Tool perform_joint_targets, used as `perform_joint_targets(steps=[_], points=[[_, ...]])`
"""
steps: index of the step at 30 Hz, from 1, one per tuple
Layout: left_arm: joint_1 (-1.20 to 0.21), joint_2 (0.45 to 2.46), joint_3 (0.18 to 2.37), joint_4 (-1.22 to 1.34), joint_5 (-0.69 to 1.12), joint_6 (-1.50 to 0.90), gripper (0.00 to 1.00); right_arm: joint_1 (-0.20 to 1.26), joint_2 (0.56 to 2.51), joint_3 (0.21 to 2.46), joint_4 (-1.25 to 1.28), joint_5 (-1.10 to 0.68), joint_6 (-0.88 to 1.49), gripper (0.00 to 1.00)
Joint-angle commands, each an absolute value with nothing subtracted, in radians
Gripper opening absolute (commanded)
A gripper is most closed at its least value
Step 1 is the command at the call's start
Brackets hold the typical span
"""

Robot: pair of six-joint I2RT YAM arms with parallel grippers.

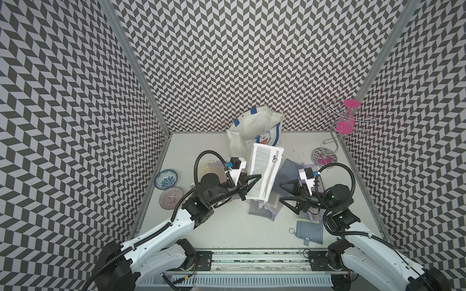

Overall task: Put the pencil pouch into the canvas bag
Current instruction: Pick up the pencil pouch.

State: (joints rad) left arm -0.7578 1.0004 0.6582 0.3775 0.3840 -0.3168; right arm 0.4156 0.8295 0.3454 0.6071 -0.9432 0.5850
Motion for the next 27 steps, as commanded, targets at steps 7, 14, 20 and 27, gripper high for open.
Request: perform_joint_targets(steps=[7, 14, 20, 27], points=[[-0.763, 1.008, 0.626, 0.470, 0.438, -0.365, 0.00, 0.462, 0.959, 0.483, 0.724, -0.825, 0.597, 0.99], [-0.769, 1.009, 0.615, 0.481, 0.457, -0.382, 0.00, 0.520, 1.076, 0.561, 0.763, -0.790, 0.568, 0.76], [-0.771, 1.007, 0.612, 0.474, 0.454, -0.382, 0.00, 0.551, 1.101, 0.582, 0.748, -0.759, 0.535, 0.29], [-0.771, 1.001, 0.630, 0.438, 0.438, -0.383, 0.06, 0.564, 1.096, 0.601, 0.677, -0.724, 0.489, 0.00]])
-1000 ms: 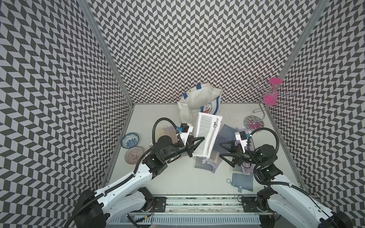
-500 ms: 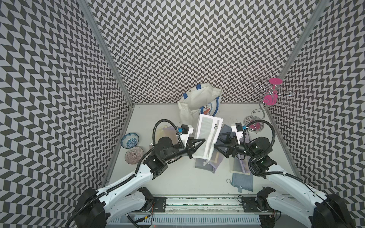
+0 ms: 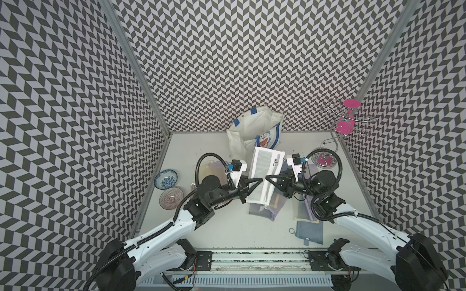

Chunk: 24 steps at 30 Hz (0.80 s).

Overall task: Put the pencil pouch into the canvas bag
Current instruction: Pick up the pencil pouch.

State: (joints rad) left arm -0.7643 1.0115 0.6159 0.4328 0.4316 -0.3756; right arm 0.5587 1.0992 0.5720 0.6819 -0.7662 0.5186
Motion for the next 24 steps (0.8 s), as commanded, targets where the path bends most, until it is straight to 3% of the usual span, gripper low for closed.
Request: perform_joint_targets(steps=[1, 4, 6, 7, 17, 24], points=[[-0.771, 0.994, 0.638, 0.417, 0.417, -0.380, 0.19, 0.564, 1.086, 0.608, 0.658, -0.707, 0.478, 0.00], [-0.768, 0.967, 0.658, 0.318, 0.323, -0.366, 0.62, 0.564, 1.053, 0.650, 0.545, -0.581, 0.429, 0.00], [-0.764, 0.943, 0.664, 0.241, 0.231, -0.365, 0.83, 0.561, 1.037, 0.676, 0.504, -0.474, 0.419, 0.00], [-0.759, 0.929, 0.666, 0.194, 0.180, -0.366, 0.89, 0.560, 1.034, 0.688, 0.496, -0.425, 0.416, 0.00], [-0.704, 0.696, 0.572, -0.031, -0.172, -0.434, 0.90, 0.555, 1.374, 1.141, 0.401, -0.272, 0.495, 0.00], [-0.704, 0.643, 0.554, -0.060, -0.178, -0.437, 0.90, 0.534, 1.651, 1.376, 0.480, -0.098, 0.593, 0.00]])
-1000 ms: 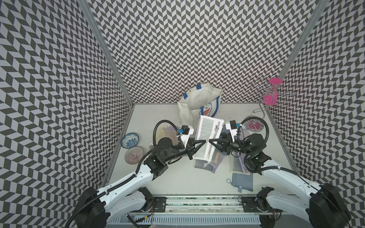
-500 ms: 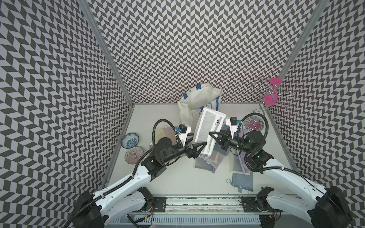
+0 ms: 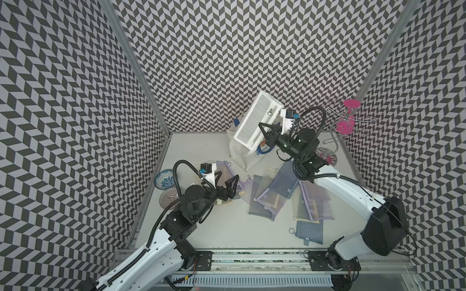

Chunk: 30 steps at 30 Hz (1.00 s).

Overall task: Put the pencil pouch into the canvas bag
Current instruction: Pick up the pencil pouch, then place the pencil pouch in the canvas bag.

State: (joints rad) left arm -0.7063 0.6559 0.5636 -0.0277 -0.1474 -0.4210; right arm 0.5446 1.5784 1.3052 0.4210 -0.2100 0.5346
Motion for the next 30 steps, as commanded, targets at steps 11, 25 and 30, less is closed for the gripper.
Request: perform_joint_targets(steps=[11, 25, 30], points=[[-0.704, 0.611, 0.524, -0.032, -0.150, -0.444, 0.89, 0.460, 1.965, 1.602, 0.514, -0.103, 0.704, 0.00], [-0.685, 0.608, 0.514, -0.007, -0.141, -0.445, 0.88, 0.427, 2.085, 1.724, 0.372, -0.194, 0.684, 0.31], [-0.629, 0.649, 0.533, 0.018, -0.091, -0.457, 0.88, 0.428, 2.076, 1.712, 0.362, -0.192, 0.684, 0.38]])
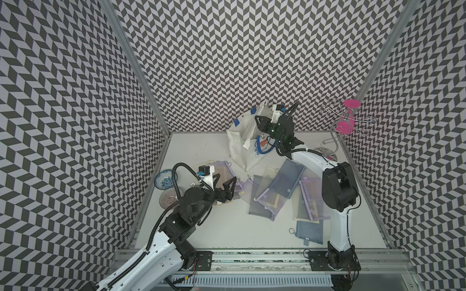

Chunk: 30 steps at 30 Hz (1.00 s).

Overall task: Put the pencil pouch into the canvas bag
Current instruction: Place the pencil pouch in the canvas bag.

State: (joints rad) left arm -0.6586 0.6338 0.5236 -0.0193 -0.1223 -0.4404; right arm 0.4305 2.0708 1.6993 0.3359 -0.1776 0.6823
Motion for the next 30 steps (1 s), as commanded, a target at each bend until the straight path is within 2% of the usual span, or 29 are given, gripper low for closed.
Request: perform_joint_targets(steps=[1, 5, 13, 19, 24, 30], points=[[-0.617, 0.659, 0.540, 0.020, -0.082, -0.460, 0.88, 0.427, 2.074, 1.707, 0.366, -0.193, 0.685, 0.38], [-0.593, 0.673, 0.547, 0.020, -0.068, -0.469, 0.89, 0.431, 2.050, 1.680, 0.381, -0.184, 0.683, 0.51], [-0.589, 0.692, 0.552, -0.015, -0.084, -0.478, 0.89, 0.455, 1.968, 1.672, 0.321, -0.162, 0.556, 0.68], [-0.505, 0.824, 0.589, -0.052, 0.112, -0.500, 0.89, 0.499, 1.799, 1.556, 0.195, -0.145, 0.347, 0.80], [-0.406, 0.894, 0.601, -0.082, 0.214, -0.507, 0.87, 0.519, 1.605, 1.354, 0.113, -0.152, 0.235, 0.83], [-0.299, 0.984, 0.606, -0.083, 0.270, -0.526, 0.82, 0.530, 1.404, 1.073, 0.137, -0.200, 0.210, 0.85]])
